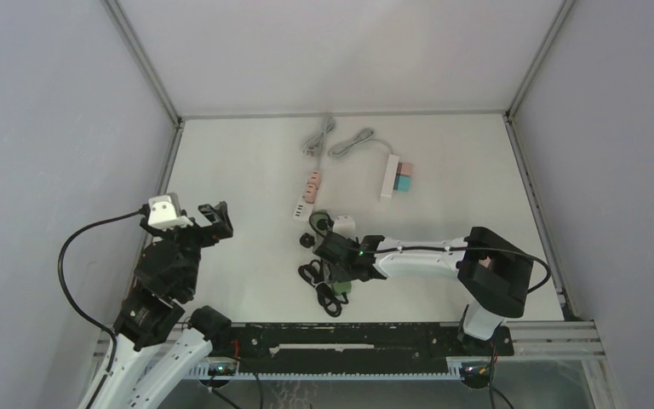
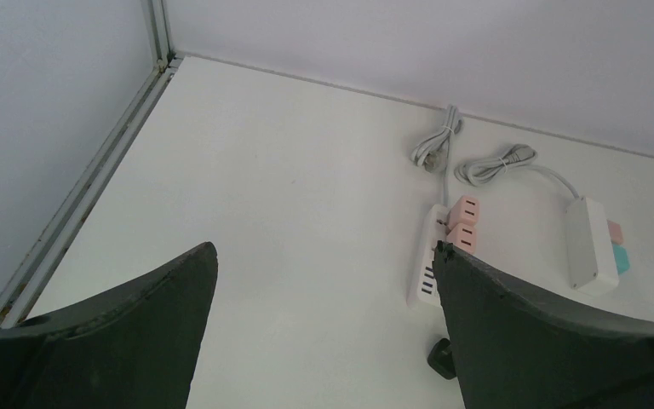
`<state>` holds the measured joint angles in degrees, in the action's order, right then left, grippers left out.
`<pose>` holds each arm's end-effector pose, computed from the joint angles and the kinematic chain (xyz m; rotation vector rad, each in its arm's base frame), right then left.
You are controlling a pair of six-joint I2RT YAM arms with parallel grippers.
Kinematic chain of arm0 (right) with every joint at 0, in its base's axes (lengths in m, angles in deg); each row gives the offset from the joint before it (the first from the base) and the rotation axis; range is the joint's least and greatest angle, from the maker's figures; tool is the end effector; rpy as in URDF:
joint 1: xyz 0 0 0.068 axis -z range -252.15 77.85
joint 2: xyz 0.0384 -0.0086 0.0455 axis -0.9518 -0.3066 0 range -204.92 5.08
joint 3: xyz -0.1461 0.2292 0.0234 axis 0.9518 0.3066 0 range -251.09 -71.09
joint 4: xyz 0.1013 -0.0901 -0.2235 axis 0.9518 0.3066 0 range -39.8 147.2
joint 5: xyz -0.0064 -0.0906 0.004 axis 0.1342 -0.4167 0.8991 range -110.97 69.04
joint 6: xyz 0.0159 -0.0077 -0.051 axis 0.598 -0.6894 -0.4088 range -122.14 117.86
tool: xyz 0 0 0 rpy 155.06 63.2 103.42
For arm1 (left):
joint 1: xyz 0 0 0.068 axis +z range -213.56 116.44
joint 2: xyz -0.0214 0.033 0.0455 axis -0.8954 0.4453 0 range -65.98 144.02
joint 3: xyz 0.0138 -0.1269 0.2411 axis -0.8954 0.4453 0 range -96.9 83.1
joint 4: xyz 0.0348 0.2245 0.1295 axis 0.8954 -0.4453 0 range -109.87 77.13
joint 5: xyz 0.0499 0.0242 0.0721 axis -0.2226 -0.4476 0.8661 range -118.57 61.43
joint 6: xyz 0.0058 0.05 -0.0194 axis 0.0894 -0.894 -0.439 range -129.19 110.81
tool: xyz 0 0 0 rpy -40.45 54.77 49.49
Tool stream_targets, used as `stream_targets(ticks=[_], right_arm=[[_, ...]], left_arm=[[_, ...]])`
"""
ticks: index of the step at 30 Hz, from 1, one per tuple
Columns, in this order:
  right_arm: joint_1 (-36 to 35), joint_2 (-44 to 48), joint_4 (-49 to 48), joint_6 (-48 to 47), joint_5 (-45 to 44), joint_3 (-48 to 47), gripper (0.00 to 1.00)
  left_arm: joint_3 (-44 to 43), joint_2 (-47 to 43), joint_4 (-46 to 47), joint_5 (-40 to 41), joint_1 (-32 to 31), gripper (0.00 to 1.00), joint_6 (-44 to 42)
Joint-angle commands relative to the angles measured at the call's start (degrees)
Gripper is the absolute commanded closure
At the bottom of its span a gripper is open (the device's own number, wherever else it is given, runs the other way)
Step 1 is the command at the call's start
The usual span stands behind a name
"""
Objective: Insert the plug
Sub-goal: Move the socket to the center of the board.
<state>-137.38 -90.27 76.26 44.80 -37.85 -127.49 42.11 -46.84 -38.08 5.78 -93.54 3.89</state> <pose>0.1428 0.2849 0.1710 -0.3346 2.6255 0.2676 0.0785 -0.0221 0.3409 -0.2198 1.6050 -0.0911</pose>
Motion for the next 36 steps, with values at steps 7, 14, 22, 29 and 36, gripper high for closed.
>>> stream_targets(ticks=[7, 14, 22, 29, 36], right_arm=[[5.0, 2.5, 0.0, -12.3, -1.6, -1.1, 0.75], [6.5, 5.0, 0.7, -16.2, 0.8, 2.2, 0.66], [6.8, 7.0, 1.2, -15.0, 2.8, 2.9, 0.41], [8.0, 10.3, 3.4, -13.8, 4.0, 2.9, 0.19], [9.7, 16.7, 10.7, -12.5, 0.5, 2.9, 0.12]], left_arm=[[0.7, 1.6, 1.0, 0.5, 0.5, 0.00, -0.1], [0.6, 2.5, 1.0, -0.2, 0.6, 0.00, 0.0], [0.7, 2.7, 1.0, -1.4, 0.6, 0.00, 0.1], [0.6, 2.0, 1.0, -2.0, 0.6, 0.00, 0.2], [0.5, 0.1, 1.0, -1.7, 0.6, 0.00, -0.1]])
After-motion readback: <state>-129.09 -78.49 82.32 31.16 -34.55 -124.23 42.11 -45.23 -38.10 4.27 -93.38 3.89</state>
